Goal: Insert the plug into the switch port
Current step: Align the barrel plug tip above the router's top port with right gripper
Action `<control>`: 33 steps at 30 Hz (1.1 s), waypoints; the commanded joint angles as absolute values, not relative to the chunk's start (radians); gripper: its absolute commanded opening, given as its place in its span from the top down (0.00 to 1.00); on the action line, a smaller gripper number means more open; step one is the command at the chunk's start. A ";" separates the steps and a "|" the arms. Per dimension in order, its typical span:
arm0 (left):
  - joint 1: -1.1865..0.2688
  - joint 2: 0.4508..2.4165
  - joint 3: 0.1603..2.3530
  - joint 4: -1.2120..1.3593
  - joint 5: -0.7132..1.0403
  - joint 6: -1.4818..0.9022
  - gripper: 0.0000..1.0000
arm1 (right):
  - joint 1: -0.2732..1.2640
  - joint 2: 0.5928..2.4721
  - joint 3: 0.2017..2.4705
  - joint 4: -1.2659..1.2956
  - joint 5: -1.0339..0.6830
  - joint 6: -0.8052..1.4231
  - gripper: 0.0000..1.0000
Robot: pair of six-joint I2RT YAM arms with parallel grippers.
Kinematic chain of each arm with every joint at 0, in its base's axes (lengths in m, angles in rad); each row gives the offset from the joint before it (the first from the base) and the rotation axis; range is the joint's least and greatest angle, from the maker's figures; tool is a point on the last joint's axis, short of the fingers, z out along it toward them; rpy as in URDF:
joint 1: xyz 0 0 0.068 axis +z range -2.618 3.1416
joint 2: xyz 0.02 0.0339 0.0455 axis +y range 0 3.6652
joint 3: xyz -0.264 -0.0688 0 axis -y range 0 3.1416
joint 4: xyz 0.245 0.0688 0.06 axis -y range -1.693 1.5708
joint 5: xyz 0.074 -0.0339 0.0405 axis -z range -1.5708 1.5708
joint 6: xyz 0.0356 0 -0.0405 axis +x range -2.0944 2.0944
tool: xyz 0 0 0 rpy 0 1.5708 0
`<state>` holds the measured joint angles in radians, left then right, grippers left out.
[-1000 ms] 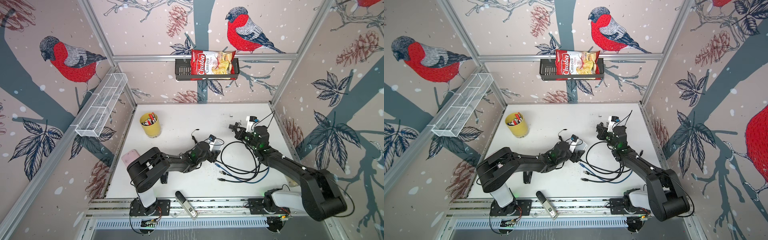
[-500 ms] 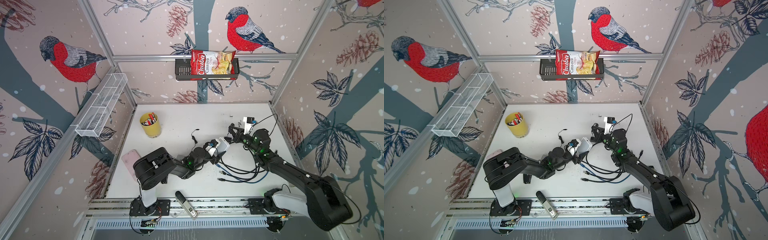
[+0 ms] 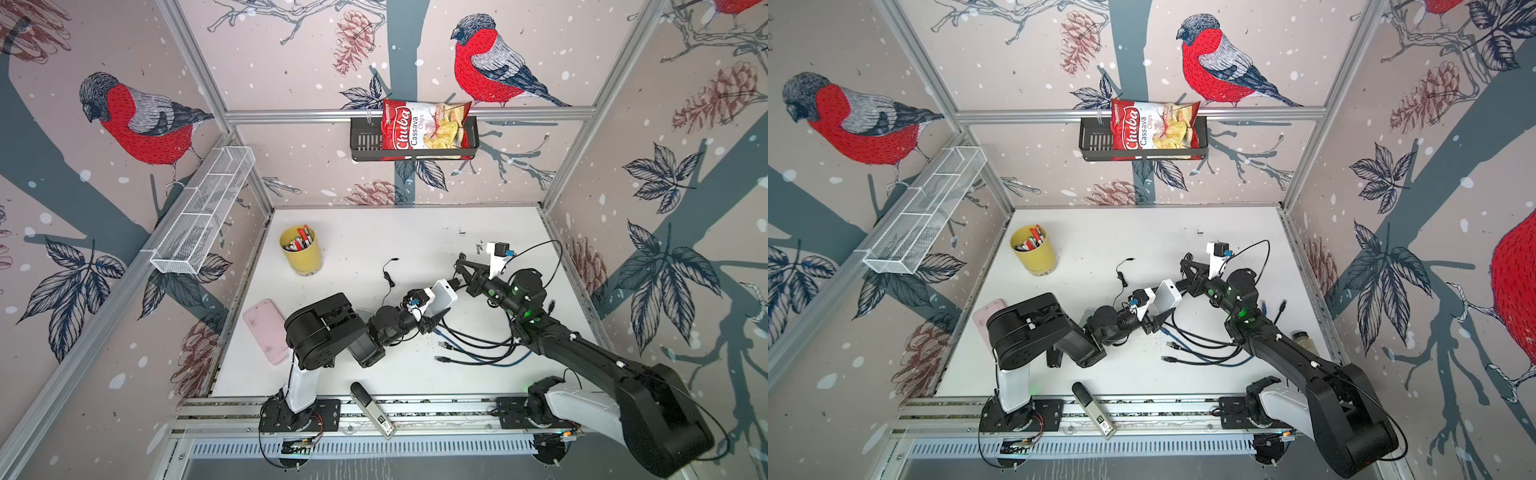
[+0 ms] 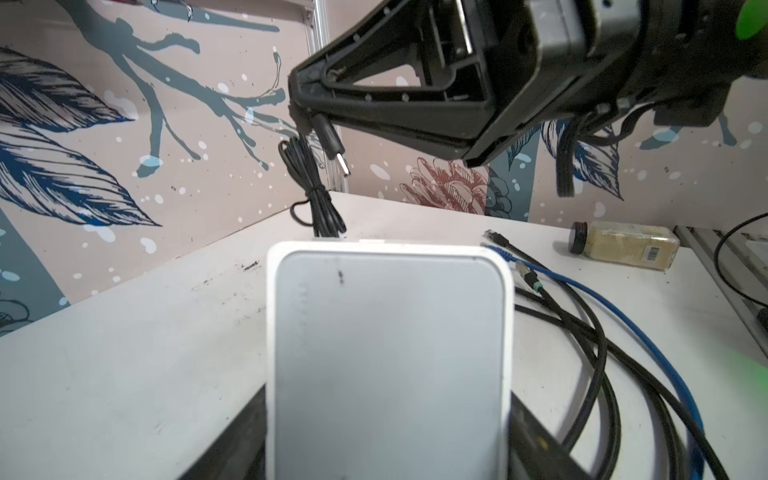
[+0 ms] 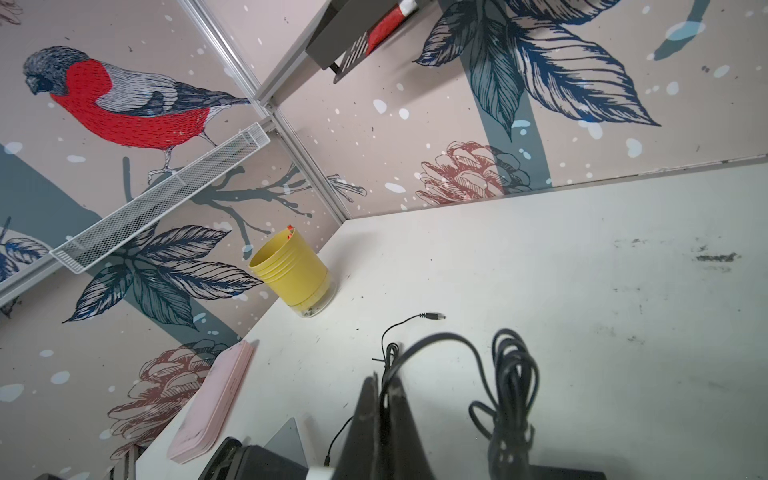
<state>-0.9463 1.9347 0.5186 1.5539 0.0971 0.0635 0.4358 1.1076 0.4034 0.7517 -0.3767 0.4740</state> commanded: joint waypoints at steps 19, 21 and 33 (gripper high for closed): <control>-0.951 1.924 0.573 1.603 0.106 -0.011 0.89 | 0.478 1.030 0.374 0.833 -0.334 0.476 0.98; -0.951 1.924 0.571 1.599 0.105 -0.015 0.89 | 0.478 1.023 0.382 0.825 -0.324 0.465 0.98; -0.951 1.919 0.586 1.583 0.102 -0.031 0.90 | 0.514 1.050 0.397 0.817 -0.361 0.442 0.99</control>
